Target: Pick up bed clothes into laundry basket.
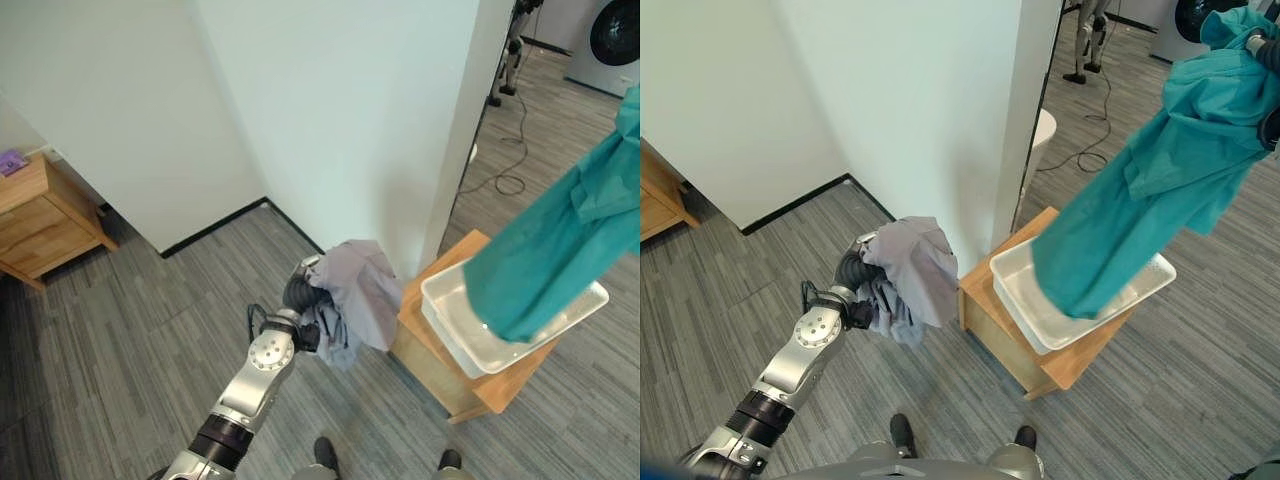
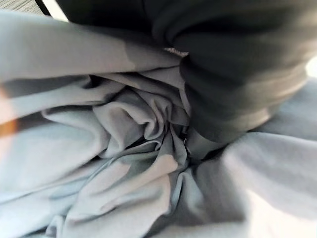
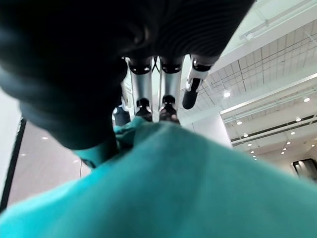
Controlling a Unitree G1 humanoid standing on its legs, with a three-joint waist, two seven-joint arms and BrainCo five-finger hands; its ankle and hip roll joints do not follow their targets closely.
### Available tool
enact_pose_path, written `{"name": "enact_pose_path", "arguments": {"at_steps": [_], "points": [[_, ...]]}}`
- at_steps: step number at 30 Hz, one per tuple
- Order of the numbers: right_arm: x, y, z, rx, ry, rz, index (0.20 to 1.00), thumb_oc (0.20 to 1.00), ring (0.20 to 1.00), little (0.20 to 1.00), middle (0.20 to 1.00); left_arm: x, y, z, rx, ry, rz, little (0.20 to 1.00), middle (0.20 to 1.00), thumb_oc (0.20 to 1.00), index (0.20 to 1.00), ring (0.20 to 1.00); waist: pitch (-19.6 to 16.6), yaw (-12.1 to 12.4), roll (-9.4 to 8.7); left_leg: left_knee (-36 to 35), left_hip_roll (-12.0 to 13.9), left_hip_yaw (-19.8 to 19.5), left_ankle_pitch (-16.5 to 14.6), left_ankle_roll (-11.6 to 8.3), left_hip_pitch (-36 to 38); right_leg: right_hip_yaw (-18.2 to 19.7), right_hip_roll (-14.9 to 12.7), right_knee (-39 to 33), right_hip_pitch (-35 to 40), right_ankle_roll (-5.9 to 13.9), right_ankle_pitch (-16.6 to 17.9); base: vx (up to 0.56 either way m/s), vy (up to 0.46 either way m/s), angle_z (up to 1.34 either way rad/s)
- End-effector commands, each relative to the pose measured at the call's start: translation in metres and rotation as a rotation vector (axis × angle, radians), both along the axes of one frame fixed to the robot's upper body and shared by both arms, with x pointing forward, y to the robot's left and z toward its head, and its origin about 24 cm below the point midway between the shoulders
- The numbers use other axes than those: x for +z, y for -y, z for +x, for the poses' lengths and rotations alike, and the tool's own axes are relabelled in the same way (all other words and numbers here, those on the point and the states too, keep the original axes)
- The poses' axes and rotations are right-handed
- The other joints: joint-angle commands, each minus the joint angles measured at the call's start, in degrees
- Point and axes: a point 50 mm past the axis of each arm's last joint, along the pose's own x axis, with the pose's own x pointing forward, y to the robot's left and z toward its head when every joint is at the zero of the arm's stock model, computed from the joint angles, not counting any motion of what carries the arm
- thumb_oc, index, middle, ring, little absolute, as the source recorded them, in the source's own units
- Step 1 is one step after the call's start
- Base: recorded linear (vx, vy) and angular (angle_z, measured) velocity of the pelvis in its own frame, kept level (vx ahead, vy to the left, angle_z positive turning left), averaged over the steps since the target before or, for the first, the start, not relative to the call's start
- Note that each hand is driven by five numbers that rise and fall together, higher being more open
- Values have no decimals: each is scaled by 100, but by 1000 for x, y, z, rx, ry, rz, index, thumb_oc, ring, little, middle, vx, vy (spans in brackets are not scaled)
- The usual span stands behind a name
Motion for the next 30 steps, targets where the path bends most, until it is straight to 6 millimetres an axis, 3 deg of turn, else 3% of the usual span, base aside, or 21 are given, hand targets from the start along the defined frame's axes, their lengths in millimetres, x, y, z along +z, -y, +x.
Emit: {"name": "enact_pose_path", "arguments": {"at_steps": [1,3,8,17,20,21,26,30], "points": [[31,-23,-3,60,116,-74,200,200,200,200,200,36,14,7,-65,165,-32,200,200,200,200,200,-300,182,-340,23,564,-36,-221,-660,226,-36,-137,74,-36,235,-302,0,0,0],[16,-25,2,77,71,-63,200,200,200,200,200,35,13,7,-60,163,-36,200,200,200,200,200,-272,206,-349,23,551,-57,-234,-649,193,-49,-148,74,-58,243,-290,0,0,0],[2,-26,3,92,41,-51,200,200,200,200,200,35,11,7,-55,162,-30,200,200,200,200,200,-253,239,-399,23,554,-82,-239,-641,145,-68,-163,74,-82,244,-280,-13,2,4],[-47,-30,4,143,-32,22,200,200,200,200,200,36,13,8,-49,163,-32,200,200,200,200,200,-168,216,-344,23,487,-100,-286,-585,115,-83,-235,74,-99,267,-246,-3,6,1],[-90,-30,-1,160,-90,111,200,200,200,200,200,36,17,9,-52,166,-32,200,200,200,200,200,-120,147,-271,23,449,-99,-315,-555,118,-77,-279,74,-121,284,-219,0,0,0],[-90,-30,-1,160,-90,111,200,200,200,200,200,36,17,9,-52,166,-32,200,200,200,200,200,-120,147,-271,23,449,-99,-315,-555,118,-77,-279,74,-121,284,-219,0,0,0],[-139,-16,0,99,-251,202,200,200,200,200,200,32,23,6,-91,154,-22,200,200,200,200,200,3,207,-257,23,399,-103,-302,-530,44,-60,-340,74,-230,298,-168,-24,1,0],[-153,-17,5,90,-298,234,200,200,200,200,200,30,24,6,-98,145,-14,200,200,200,200,200,148,230,-235,23,391,-97,-260,-530,-84,-27,-360,74,-396,311,-118,-68,7,-4]]}}
